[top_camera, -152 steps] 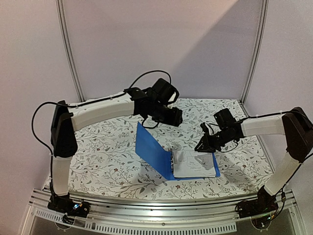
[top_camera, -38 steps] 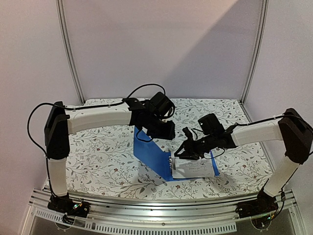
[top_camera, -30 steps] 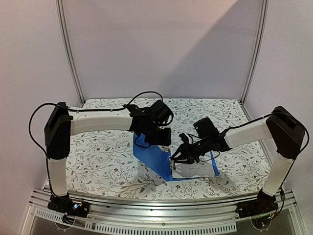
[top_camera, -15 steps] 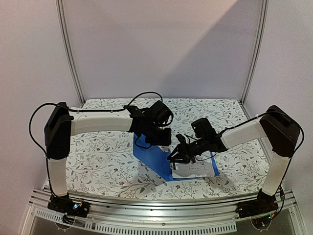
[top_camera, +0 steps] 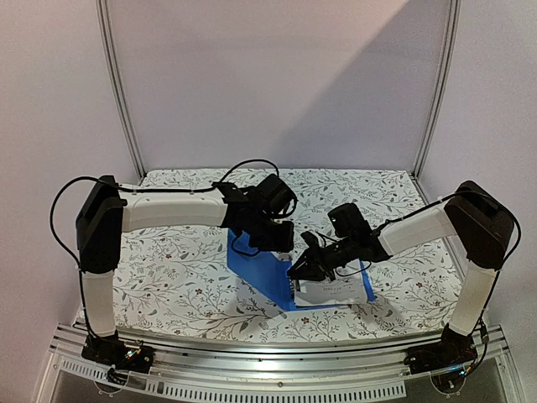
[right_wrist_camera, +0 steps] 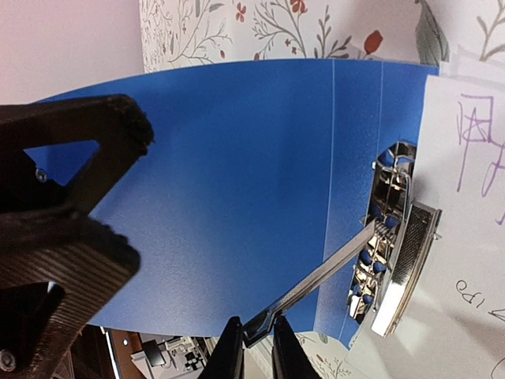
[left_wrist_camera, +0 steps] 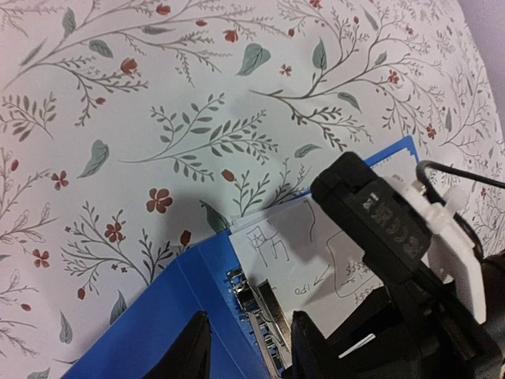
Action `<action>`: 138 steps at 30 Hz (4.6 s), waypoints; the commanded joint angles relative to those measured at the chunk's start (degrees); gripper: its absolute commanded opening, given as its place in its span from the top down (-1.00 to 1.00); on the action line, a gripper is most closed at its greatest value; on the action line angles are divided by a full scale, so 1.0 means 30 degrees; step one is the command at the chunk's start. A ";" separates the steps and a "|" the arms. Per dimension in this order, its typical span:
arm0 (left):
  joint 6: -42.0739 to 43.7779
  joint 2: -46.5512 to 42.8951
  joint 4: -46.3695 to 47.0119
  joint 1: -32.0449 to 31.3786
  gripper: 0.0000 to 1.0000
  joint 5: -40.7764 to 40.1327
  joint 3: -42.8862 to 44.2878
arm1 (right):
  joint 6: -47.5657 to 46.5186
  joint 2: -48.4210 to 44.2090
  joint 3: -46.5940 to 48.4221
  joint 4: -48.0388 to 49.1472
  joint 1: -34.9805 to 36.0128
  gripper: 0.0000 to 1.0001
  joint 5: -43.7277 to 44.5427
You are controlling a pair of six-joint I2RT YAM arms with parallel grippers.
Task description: Put the files into the folder
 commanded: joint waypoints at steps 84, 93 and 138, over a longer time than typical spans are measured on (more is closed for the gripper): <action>-0.4276 0.2397 0.2656 -0.0472 1.00 0.1682 -0.2883 | -0.3063 0.0517 -0.1597 -0.3288 0.0138 0.88 0.1562; -0.4150 0.2417 0.2741 -0.0328 1.00 0.1674 -0.3072 | -0.3654 0.0962 -0.1871 -0.3522 0.0142 0.97 0.2011; -0.2594 0.0295 0.4955 -0.0002 0.67 0.1323 -0.3035 | -0.5496 -0.2340 -0.0136 -0.7656 0.0069 0.54 0.1807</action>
